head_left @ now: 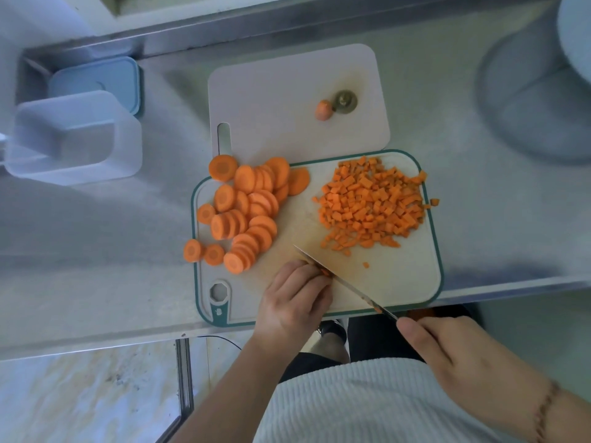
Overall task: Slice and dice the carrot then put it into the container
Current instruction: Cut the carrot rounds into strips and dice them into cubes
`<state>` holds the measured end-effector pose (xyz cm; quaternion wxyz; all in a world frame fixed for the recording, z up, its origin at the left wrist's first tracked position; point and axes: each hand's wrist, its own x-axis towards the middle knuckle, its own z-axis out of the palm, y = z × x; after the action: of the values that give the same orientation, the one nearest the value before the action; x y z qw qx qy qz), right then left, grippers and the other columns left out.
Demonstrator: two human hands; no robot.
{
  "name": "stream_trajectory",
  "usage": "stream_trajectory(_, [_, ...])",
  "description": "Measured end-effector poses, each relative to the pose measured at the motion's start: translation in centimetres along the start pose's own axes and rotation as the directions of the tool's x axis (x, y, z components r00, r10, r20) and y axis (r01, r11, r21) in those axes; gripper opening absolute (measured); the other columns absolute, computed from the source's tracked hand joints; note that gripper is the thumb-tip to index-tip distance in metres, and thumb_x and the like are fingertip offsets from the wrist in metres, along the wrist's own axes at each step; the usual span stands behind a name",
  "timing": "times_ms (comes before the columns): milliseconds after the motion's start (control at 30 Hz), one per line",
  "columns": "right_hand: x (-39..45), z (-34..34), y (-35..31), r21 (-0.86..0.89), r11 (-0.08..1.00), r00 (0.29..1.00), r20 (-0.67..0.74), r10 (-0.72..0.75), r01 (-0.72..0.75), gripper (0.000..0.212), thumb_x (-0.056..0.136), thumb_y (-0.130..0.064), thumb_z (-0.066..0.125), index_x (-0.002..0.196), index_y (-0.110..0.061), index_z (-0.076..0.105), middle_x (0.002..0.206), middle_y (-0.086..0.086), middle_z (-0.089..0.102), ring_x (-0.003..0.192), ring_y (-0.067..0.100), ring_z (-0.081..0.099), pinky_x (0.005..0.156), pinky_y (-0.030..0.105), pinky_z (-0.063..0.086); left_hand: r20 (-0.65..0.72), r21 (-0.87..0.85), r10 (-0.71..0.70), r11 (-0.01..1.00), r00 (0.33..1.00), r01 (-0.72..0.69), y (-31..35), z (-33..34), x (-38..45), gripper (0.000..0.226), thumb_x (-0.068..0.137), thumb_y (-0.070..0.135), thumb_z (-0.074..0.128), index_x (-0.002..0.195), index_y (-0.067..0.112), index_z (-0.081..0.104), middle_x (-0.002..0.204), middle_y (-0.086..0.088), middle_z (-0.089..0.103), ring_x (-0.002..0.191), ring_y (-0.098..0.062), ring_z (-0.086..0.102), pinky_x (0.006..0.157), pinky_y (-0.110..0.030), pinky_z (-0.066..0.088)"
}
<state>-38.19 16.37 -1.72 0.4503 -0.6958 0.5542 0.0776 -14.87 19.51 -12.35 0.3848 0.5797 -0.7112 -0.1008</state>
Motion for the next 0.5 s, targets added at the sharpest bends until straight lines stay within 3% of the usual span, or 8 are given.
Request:
stream_trajectory(200, [1.9,0.9,-1.2,-0.06,0.998,0.999,0.028,-0.02,0.021,0.072,0.083,-0.074,0.007,0.059,-0.019,0.046,0.053,0.001,0.05,0.053,0.016,0.049,0.059,0.037,0.047,0.005,-0.041,-0.011,0.999,1.0,0.011,-0.1,-0.1,0.2,0.007,0.08,-0.007,0.08,0.084,-0.002,0.076,0.091,-0.011,0.072,0.092,-0.024,0.064,0.082,-0.035,0.056])
stream_trajectory(500, [2.6,-1.1,-0.4,0.015,1.0,1.0,-0.002,-0.004,0.004,0.064,0.082,-0.071,0.021,0.053,-0.017,0.039,0.041,-0.003,0.041,0.041,0.009,0.041,0.045,0.023,0.034,0.011,-0.031,-0.03,0.999,0.999,0.031,0.5,-0.6,0.0,0.008,0.082,-0.006,0.08,0.089,-0.004,0.076,0.09,-0.015,0.068,0.081,-0.032,0.063,0.078,-0.039,0.053])
